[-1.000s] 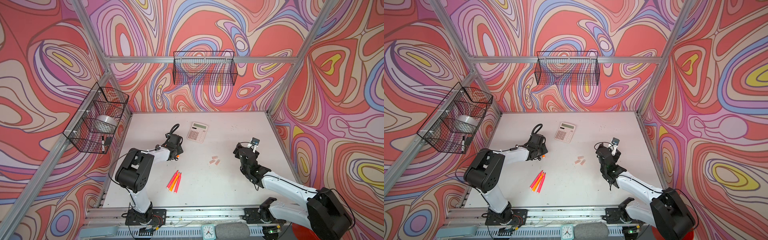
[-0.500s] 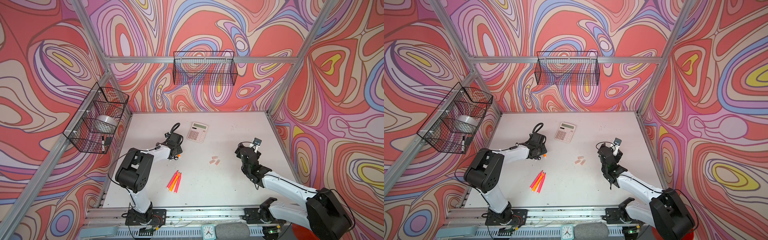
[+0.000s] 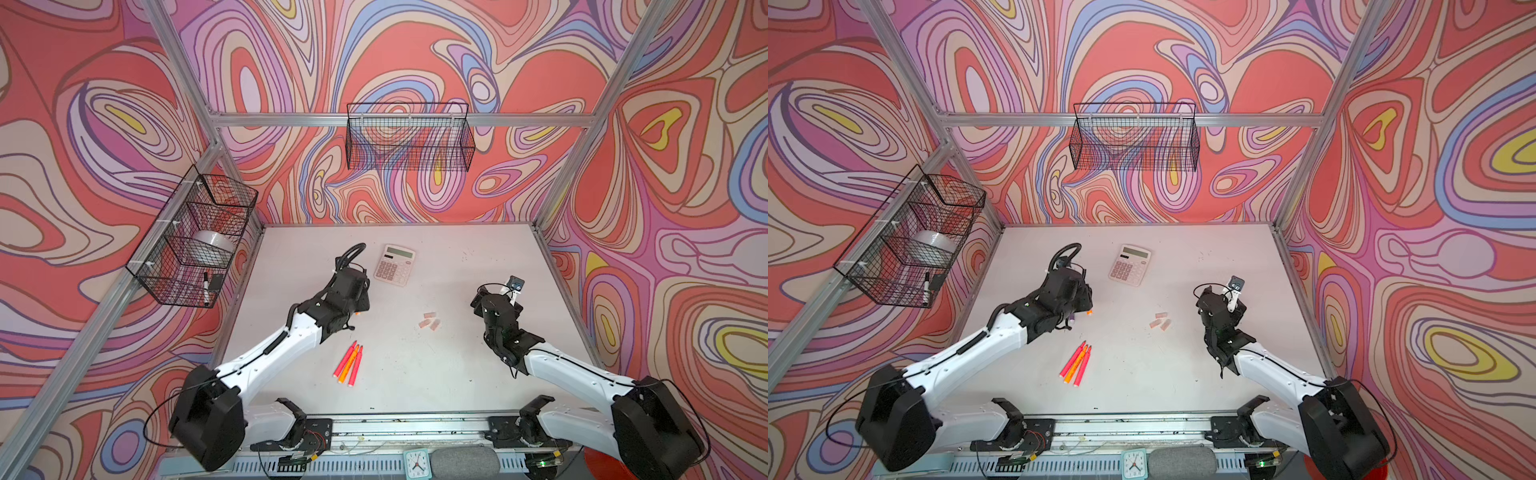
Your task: Insert the pens into the pen caps
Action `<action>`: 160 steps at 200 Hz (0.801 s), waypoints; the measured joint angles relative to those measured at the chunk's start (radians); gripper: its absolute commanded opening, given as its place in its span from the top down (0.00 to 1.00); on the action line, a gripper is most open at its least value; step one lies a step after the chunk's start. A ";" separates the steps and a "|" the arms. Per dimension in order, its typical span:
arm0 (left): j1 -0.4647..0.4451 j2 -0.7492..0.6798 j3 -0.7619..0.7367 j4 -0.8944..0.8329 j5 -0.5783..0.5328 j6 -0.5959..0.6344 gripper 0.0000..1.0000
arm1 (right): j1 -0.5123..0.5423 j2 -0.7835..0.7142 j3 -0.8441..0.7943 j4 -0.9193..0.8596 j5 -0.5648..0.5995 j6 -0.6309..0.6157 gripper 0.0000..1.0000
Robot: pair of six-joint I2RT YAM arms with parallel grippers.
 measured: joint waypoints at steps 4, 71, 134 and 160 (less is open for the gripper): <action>-0.016 -0.023 -0.024 -0.008 0.005 0.000 0.46 | -0.001 0.000 0.000 -0.002 0.000 0.000 0.15; -0.184 -0.164 -0.298 -0.154 0.078 -0.058 0.50 | -0.013 -0.018 0.000 -0.044 -0.014 0.012 0.13; -0.278 -0.145 -0.308 -0.172 0.078 -0.114 0.53 | -0.021 -0.017 0.000 -0.054 -0.032 0.019 0.13; -0.305 -0.103 -0.312 -0.172 0.069 -0.131 0.54 | -0.023 -0.003 0.005 -0.061 -0.043 0.019 0.13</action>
